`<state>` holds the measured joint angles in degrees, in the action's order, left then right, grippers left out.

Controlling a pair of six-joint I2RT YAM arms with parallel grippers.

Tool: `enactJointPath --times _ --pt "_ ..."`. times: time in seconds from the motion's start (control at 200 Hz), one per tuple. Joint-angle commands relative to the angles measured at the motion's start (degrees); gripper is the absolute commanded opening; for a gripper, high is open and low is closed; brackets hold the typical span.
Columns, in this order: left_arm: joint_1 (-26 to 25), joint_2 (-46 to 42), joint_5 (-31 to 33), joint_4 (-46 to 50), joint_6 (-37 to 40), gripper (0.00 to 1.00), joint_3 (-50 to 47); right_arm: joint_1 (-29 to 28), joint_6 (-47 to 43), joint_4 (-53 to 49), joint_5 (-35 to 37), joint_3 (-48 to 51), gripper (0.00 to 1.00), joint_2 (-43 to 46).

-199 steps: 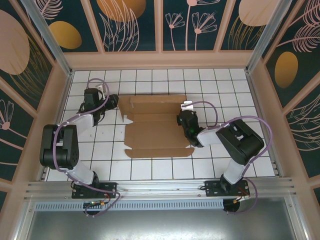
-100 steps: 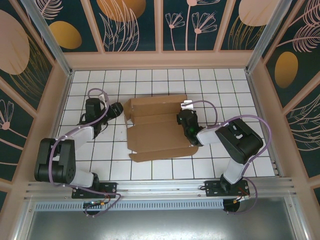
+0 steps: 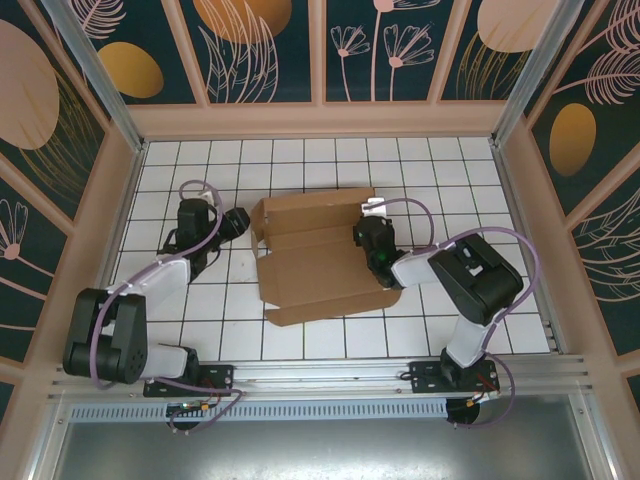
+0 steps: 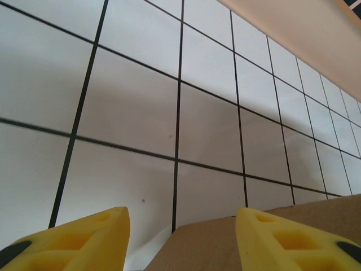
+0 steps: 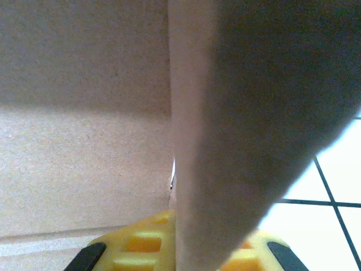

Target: Fold the paper box

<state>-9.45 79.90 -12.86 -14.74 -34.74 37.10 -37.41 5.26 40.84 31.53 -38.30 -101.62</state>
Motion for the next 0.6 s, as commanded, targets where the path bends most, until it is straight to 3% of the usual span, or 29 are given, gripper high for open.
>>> enactJointPath --times 0.0,0.596 --pt "-1.15 3.31 -3.67 1.2 1.43 0.52 5.47 -0.56 0.02 -8.49 -3.85 -1.74 0.13 -3.54" --pt "-0.74 10.34 -2.6 7.29 7.49 0.51 14.17 2.69 1.14 -31.89 -10.45 -15.83 0.18 -1.78"
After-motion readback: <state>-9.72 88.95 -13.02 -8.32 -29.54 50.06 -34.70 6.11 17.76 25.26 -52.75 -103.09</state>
